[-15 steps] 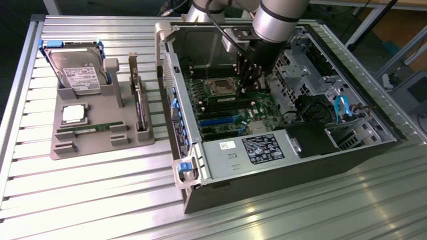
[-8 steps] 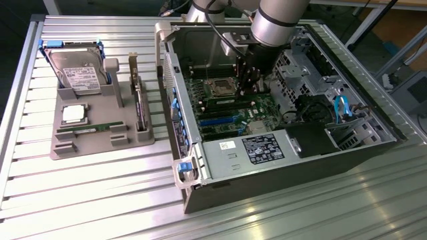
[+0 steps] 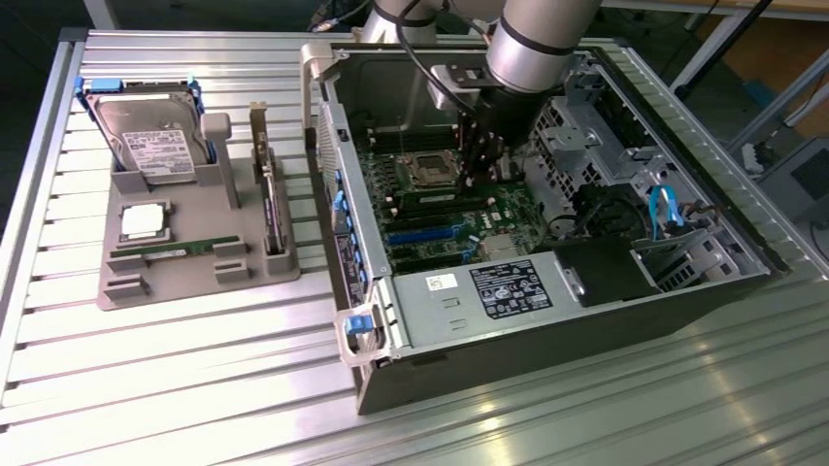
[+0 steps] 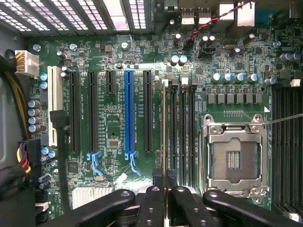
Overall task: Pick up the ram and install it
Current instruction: 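Insert the ram into the slot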
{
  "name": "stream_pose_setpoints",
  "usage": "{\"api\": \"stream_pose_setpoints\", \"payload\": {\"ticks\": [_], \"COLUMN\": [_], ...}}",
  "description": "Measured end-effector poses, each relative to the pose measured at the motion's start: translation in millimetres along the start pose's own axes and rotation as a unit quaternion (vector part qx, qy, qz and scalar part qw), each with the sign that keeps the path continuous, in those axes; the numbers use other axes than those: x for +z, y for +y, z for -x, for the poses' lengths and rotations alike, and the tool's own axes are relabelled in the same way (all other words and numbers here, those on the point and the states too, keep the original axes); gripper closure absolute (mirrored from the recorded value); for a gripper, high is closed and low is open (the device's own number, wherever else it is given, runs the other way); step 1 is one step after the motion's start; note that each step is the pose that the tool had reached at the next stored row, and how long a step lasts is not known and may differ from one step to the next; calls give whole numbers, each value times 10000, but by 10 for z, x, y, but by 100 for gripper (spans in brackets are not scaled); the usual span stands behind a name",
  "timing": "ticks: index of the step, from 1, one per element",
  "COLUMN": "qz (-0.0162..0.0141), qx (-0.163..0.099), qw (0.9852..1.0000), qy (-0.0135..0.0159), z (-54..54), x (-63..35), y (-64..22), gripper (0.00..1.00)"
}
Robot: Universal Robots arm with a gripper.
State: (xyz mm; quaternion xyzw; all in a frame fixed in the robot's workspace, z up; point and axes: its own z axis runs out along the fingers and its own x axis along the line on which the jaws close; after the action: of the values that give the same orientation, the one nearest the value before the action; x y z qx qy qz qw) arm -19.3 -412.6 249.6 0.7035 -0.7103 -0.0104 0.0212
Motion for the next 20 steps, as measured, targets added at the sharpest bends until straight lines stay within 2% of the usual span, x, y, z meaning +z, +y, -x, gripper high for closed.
{"api": "stream_pose_setpoints", "payload": {"ticks": [5,20], "qz": [-4,-4], "qx": [0,0], "qw": [10000,10000], "qy": [0,1], "z": [3,36], "x": [44,74], "y": [-2,-2], "gripper": [88,88]}}
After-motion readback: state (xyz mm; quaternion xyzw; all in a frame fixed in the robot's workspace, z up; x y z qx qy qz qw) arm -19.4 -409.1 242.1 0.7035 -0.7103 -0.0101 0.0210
